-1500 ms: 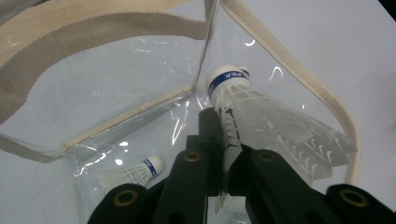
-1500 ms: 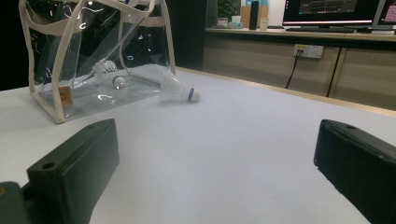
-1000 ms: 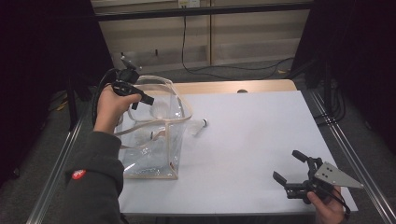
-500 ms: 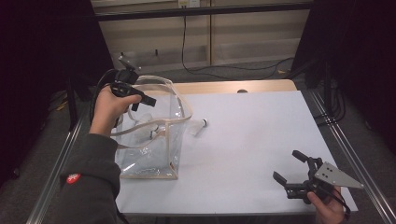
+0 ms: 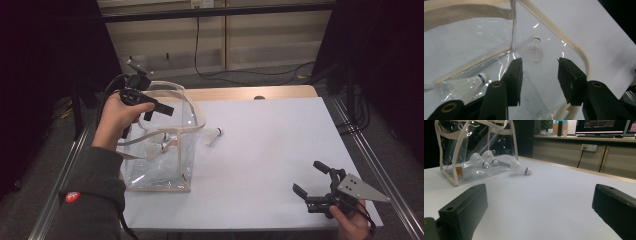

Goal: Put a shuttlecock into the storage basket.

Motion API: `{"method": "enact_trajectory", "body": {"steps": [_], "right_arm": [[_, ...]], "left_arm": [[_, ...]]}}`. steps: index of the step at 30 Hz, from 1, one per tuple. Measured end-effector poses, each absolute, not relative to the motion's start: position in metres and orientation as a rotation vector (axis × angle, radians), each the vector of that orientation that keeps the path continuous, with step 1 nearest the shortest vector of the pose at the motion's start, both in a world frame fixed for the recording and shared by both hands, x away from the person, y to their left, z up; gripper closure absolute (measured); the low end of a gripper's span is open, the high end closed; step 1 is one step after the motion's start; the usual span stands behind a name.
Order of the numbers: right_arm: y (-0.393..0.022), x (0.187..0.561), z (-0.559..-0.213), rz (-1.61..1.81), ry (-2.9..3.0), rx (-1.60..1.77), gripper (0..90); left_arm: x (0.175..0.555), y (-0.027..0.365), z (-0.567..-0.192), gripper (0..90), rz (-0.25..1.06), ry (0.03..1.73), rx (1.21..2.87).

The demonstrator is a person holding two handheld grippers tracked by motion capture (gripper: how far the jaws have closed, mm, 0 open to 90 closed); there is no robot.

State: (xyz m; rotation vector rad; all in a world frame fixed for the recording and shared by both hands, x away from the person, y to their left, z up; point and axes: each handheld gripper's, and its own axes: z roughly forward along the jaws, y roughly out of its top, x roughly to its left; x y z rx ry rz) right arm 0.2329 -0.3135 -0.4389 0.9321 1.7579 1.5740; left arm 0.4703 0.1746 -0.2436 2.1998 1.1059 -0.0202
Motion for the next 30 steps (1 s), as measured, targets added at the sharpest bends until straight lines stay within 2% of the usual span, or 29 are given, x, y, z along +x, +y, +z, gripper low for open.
{"method": "enact_trajectory", "body": {"steps": [12,30], "right_arm": [[-0.313,0.233,-0.439,1.576,1.759,0.935,0.0],[-0.313,0.232,-0.439,1.578,1.761,0.935,0.0]], "left_arm": [[0.46,0.163,-0.239,39.2,-0.056,1.037,2.211],[0.445,0.141,-0.237,27.9,-0.109,0.949,2.256]]}}
